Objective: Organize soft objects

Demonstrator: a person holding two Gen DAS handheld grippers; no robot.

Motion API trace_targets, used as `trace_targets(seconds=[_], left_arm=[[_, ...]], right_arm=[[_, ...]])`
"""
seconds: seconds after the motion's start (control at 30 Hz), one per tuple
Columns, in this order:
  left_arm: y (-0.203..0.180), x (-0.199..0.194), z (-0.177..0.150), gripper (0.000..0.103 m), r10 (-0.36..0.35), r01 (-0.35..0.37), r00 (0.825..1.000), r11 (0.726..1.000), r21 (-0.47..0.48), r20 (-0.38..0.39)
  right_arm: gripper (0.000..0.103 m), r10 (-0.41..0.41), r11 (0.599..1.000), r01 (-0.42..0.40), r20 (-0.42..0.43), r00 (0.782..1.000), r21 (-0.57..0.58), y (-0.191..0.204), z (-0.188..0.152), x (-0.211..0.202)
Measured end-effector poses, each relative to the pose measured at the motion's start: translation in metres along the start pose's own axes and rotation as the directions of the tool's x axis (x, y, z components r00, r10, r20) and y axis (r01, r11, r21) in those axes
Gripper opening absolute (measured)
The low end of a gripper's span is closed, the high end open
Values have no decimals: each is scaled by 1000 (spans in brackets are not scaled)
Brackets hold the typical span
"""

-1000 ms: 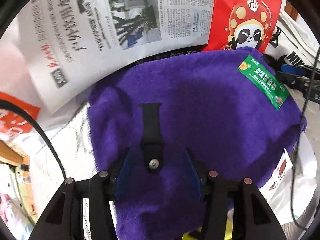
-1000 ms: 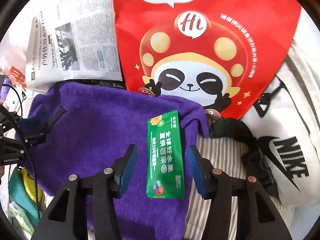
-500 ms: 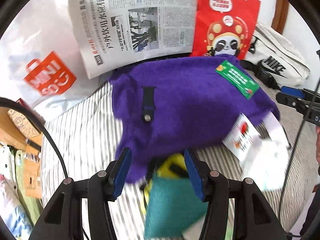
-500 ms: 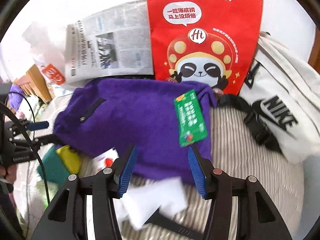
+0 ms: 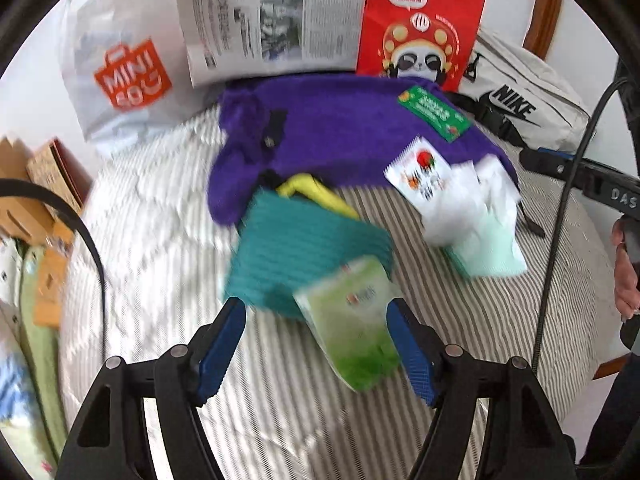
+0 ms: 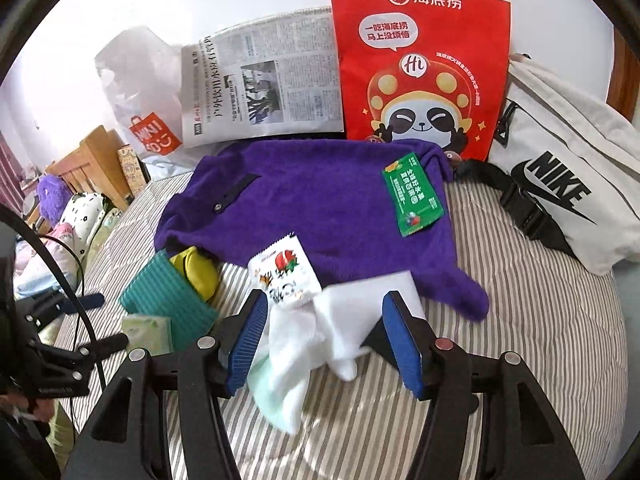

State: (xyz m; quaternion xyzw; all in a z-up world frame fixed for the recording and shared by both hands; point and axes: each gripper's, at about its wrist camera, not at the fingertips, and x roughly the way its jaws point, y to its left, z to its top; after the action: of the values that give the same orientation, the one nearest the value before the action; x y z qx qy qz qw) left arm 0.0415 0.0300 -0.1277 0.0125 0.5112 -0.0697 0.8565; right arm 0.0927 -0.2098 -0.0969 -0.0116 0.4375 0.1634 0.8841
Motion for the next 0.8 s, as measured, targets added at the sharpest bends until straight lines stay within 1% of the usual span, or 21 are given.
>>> trace_targets(seconds=[0.1,0.2,0.33,0.43,0.47,0.5,0.53,0.57,0.63,0.8], left_arm=[[-8,12,-8,72,-9,9,1000,1000,-10,-29],[-15,23,-9,72,-7,6,999,1000,-21,-39],[-19,41,-6,72,-27,21,997,996,-83,-68],[-24,53,-6,72,8,-16,996,996,-89,-87],[-24,56,-6,72,4,-13,996,995,-99,-90],[-22,55,-7,70,-5,-4,997,994,-113,-81],[-20,51,-8,60,-18,10,998,992,-128,-61],[-17,48,-8,56,-27,20,998,990,-137,-50],[-12,39,-9,53,-47,42,998,990,-133,-33],[-4,19,-14,52,-61,60,998,992,-109,-5]], right_arm=[[60,-14,1000,14,-3,1000,7,-2,-10,-5],[60,-29,999,29,-12,1000,28,-11,-20,-9],[60,-44,997,46,-35,998,61,-24,-29,-10],[60,-59,995,63,-42,997,81,-30,-33,-8],[60,-59,994,63,-43,997,85,-31,-33,-8],[60,-56,994,60,-45,997,86,-32,-34,-7],[60,-55,995,59,-47,997,82,-31,-34,-6],[60,-57,995,61,-48,997,76,-30,-35,-6],[60,-70,995,73,-54,996,60,-30,-37,-4],[60,-87,994,91,-67,994,58,-35,-43,-1]])
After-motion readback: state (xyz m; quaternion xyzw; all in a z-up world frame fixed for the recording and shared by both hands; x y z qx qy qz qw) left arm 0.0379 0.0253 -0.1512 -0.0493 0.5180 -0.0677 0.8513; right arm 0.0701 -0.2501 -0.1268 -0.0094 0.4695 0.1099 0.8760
